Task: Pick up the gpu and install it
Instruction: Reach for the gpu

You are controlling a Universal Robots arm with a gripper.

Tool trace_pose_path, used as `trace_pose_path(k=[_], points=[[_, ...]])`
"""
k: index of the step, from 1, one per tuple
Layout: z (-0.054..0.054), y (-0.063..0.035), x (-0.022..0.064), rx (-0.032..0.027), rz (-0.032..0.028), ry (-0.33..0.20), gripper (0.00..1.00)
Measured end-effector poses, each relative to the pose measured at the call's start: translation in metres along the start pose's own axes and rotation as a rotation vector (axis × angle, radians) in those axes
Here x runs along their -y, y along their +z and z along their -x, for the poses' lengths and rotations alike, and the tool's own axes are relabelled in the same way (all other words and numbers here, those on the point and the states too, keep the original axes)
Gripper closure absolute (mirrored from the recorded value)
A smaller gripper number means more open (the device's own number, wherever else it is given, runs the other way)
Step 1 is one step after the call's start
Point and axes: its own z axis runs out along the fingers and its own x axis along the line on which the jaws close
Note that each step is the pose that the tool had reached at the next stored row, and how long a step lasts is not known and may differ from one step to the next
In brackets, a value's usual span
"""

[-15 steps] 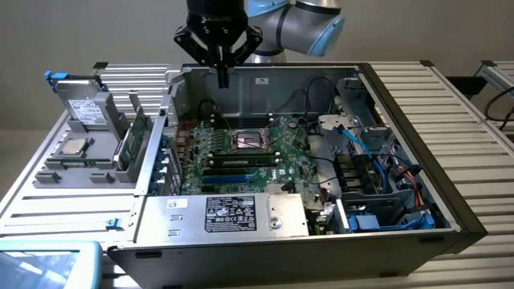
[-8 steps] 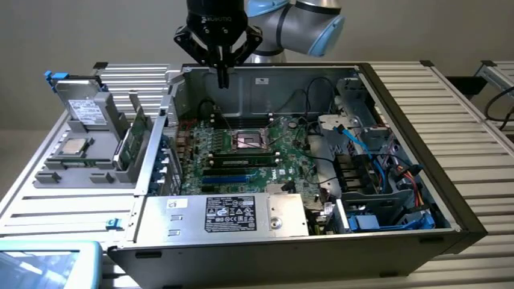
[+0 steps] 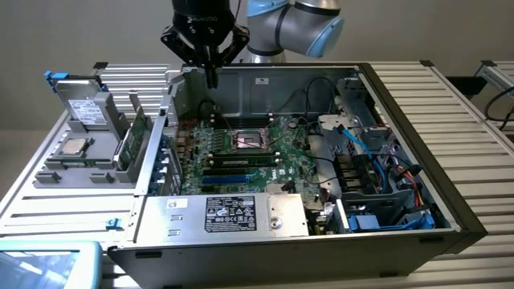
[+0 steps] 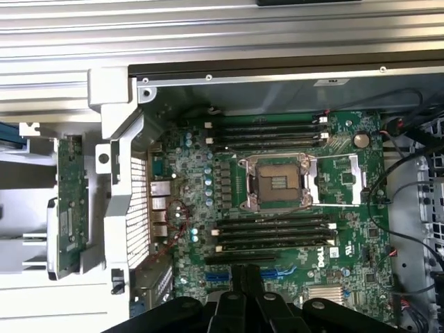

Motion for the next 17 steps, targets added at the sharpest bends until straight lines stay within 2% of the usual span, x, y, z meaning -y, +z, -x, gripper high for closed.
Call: trace_pose_path(k=[17], points=[[-0.076, 0.0010, 0.0009, -0.0003, 0.0008, 0.000, 0.88]])
